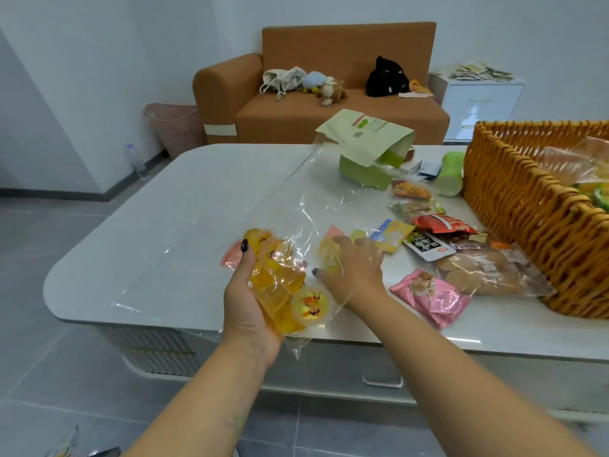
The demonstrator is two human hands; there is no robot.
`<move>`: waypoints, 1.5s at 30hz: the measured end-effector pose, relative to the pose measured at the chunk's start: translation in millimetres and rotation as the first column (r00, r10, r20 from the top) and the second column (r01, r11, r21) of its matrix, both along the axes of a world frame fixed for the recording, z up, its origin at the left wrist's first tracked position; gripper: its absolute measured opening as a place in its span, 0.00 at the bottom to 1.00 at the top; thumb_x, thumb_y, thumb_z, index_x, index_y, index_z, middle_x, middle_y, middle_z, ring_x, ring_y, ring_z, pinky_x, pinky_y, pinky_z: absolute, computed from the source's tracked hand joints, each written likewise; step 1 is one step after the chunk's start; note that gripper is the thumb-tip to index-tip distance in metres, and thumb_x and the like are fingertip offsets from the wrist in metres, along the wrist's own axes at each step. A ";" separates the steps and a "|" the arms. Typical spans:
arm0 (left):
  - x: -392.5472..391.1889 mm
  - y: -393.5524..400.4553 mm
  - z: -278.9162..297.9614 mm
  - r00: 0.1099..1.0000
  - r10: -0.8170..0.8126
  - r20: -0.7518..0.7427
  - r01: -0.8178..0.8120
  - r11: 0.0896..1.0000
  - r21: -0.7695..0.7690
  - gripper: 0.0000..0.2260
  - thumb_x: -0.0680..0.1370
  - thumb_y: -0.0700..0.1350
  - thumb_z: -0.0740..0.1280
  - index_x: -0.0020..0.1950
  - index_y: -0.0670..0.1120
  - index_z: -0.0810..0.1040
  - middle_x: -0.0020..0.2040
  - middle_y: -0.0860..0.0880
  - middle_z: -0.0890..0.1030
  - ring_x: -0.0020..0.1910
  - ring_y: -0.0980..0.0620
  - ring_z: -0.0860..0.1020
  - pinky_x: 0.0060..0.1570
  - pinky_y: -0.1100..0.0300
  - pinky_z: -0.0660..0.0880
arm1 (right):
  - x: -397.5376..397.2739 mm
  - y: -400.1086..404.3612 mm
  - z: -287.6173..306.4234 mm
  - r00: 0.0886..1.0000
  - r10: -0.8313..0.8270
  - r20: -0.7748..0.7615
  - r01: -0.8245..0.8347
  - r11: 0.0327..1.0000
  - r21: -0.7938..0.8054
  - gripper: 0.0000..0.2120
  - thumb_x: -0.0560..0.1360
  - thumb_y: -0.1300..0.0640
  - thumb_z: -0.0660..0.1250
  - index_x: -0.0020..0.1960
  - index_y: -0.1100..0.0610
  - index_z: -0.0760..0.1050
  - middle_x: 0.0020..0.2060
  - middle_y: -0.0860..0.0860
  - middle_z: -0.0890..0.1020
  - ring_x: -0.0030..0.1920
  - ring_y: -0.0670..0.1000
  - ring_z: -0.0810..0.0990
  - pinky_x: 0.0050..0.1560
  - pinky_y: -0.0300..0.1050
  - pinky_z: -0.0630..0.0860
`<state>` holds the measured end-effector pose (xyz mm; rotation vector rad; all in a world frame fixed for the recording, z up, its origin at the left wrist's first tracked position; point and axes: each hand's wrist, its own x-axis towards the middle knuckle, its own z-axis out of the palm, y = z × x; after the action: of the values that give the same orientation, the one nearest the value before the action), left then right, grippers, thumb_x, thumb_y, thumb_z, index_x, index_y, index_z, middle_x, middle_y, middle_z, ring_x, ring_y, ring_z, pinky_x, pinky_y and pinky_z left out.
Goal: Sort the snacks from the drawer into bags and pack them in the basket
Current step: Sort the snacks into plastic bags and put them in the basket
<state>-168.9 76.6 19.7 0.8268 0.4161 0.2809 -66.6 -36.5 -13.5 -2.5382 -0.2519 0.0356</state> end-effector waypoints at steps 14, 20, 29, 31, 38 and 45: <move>-4.7 15.9 5.8 0.999 0.034 -0.020 -0.034 0.999 0.019 0.16 0.78 0.59 0.63 0.53 0.49 0.82 0.44 0.47 0.86 0.42 0.47 0.85 0.42 0.52 0.77 | 4.1 -10.4 -15.6 0.994 0.020 0.105 -0.015 0.998 -0.053 0.16 0.79 0.52 0.60 0.64 0.56 0.66 0.56 0.56 0.73 0.52 0.60 0.77 0.44 0.48 0.71; -6.8 13.2 9.8 0.998 0.063 0.006 -0.063 0.997 0.038 0.15 0.79 0.59 0.62 0.50 0.50 0.82 0.40 0.48 0.86 0.38 0.49 0.85 0.43 0.52 0.76 | -12.9 -51.3 37.9 0.831 0.121 -0.544 0.426 0.491 0.760 0.03 0.79 0.56 0.63 0.51 0.54 0.72 0.36 0.53 0.75 0.29 0.49 0.73 0.25 0.38 0.69; -7.0 0.5 3.9 0.994 -0.108 -0.006 0.108 0.992 0.064 0.17 0.77 0.59 0.62 0.55 0.49 0.82 0.44 0.47 0.86 0.41 0.46 0.84 0.41 0.53 0.75 | -44.8 -123.5 111.1 0.840 0.292 -0.458 0.475 0.012 0.880 0.10 0.69 0.55 0.62 0.47 0.59 0.73 0.31 0.52 0.74 0.25 0.46 0.69 0.17 0.33 0.62; -7.0 -3.3 1.1 0.987 -0.160 -0.004 0.160 0.983 0.091 0.20 0.76 0.59 0.62 0.60 0.49 0.80 0.45 0.47 0.85 0.42 0.45 0.84 0.42 0.52 0.76 | -52.7 -139.1 131.8 0.911 0.163 -0.379 0.358 0.144 0.923 0.06 0.67 0.57 0.64 0.44 0.57 0.74 0.32 0.51 0.74 0.27 0.47 0.70 0.19 0.34 0.63; -7.3 -23.7 -4.3 0.950 -0.312 -0.010 0.311 0.945 0.100 0.21 0.75 0.57 0.62 0.61 0.47 0.79 0.45 0.44 0.84 0.37 0.44 0.84 0.38 0.52 0.82 | -66.7 -160.2 167.2 0.935 0.270 -0.231 -0.141 0.879 0.456 0.04 0.70 0.60 0.68 0.42 0.54 0.82 0.43 0.49 0.83 0.43 0.50 0.80 0.41 0.45 0.76; -7.7 -38.6 -7.1 0.912 -0.409 -0.040 0.411 0.903 0.123 0.19 0.73 0.57 0.64 0.52 0.45 0.84 0.43 0.42 0.82 0.35 0.43 0.82 0.32 0.56 0.80 | -55.1 -140.5 135.0 0.872 0.325 -0.367 -0.222 0.929 0.296 0.08 0.73 0.57 0.67 0.48 0.50 0.83 0.49 0.46 0.81 0.51 0.50 0.80 0.53 0.50 0.79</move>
<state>-176.5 38.0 12.6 1.0220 0.2281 -0.0921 -121.7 -177.0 121.5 -2.1647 -0.4200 0.6085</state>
